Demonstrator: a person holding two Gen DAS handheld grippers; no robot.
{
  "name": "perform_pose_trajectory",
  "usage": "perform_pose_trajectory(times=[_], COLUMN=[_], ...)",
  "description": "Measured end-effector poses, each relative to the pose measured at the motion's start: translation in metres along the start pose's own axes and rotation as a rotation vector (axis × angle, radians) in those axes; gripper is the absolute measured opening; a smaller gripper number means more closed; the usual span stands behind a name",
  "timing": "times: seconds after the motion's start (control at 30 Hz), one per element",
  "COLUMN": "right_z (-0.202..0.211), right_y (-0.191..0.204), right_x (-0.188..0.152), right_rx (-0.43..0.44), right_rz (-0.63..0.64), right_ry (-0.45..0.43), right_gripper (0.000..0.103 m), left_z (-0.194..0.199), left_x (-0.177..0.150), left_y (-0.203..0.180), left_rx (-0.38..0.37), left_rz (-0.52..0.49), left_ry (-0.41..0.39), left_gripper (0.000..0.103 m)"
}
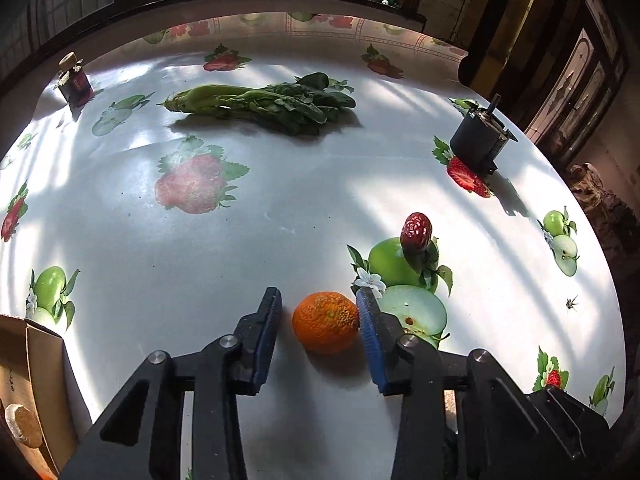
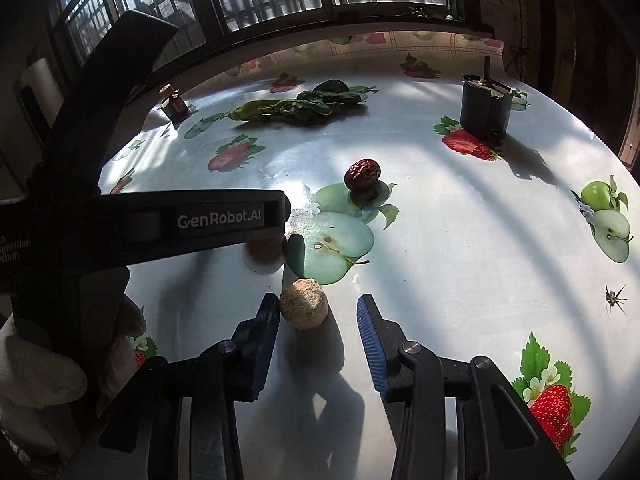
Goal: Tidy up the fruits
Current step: 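Grasp a mandarin orange with the left tool while the right tool grasps a biscuit block, then carry the orange into the box while the right tool carries the biscuit block there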
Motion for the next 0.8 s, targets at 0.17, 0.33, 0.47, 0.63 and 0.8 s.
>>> perform_pose_trajectory(times=[0.17,0.33,0.47,0.63,0.8], right_z=[0.002,0.012,0.018,0.034,0.079], right_y=[0.008,0.004,0.006,0.017,0.056], right_x=[-0.002,0.0,-0.003,-0.005,-0.014], right_rx=[-0.01,-0.003,-0.004,-0.015,0.078], right_rz=[0.036,0.015,0.013,0.035,0.059], right_ry=[-0.019,-0.052,-0.061,-0.076,-0.093], right_gripper=[0.026,0.026,0.026,0.026,0.026], left_z=[0.015,0.062,0.118,0.193,0.256], left_x=[-0.006,-0.024,-0.046,-0.083,-0.125], left_y=[0.002,0.008,0.015,0.045,0.107], left_rx=[0.006,-0.023,-0.06,-0.05,0.075], left_rz=[0.034,0.073,0.109,0.151,0.225], left_ry=[-0.005,-0.049,-0.122,-0.187,-0.233], left_gripper=[0.028,0.028,0.028,0.029,0.029])
Point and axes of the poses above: each gripper's, at about its wrist camera, not at the fingertips, and z roughly against the way its jaws point, y to its left, x to its top, the point moved 10 cm from there along -z, roughly the way its jaws point, and after that the axes turned 15 degrees about -x, right-handed, at the moved point
